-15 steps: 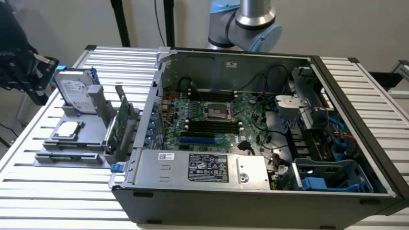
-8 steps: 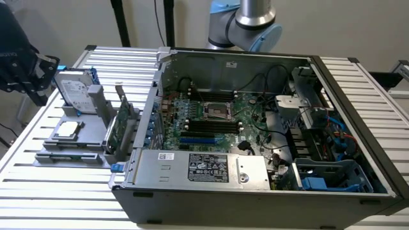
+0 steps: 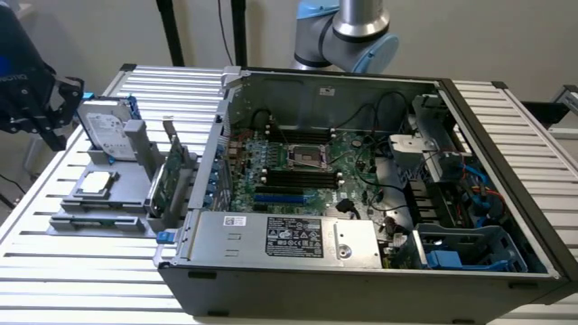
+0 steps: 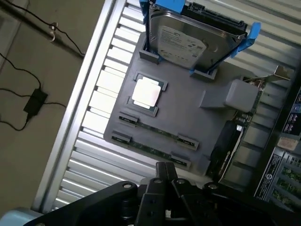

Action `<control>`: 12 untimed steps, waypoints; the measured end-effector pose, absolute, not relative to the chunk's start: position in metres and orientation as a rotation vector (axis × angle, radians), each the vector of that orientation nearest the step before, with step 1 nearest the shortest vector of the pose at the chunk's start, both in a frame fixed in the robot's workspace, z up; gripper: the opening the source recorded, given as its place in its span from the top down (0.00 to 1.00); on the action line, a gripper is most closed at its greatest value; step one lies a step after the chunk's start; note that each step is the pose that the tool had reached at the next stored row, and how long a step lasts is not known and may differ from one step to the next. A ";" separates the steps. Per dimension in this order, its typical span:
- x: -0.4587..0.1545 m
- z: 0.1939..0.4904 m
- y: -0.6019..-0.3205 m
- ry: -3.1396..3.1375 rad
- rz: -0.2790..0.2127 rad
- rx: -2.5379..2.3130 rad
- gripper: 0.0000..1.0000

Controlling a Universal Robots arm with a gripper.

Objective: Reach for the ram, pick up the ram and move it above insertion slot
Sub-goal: 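Pick up the ram and move it above insertion slot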

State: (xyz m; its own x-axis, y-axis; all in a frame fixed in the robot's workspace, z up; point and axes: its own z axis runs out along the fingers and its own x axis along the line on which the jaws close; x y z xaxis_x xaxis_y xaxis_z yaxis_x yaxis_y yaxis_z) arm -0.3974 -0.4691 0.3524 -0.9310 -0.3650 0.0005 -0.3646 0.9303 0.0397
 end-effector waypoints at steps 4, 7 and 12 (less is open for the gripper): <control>-0.397 0.352 -0.469 -3.054 -0.060 0.694 0.89; -0.397 0.351 -0.469 -3.033 -0.060 0.776 0.89; -0.397 0.350 -0.469 -2.993 -0.059 0.914 0.89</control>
State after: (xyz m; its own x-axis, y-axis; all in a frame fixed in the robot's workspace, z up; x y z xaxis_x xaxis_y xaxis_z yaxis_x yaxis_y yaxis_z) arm -0.3974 -0.4691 0.3499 -0.8294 -0.5586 0.0005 -0.5581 0.8288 0.0397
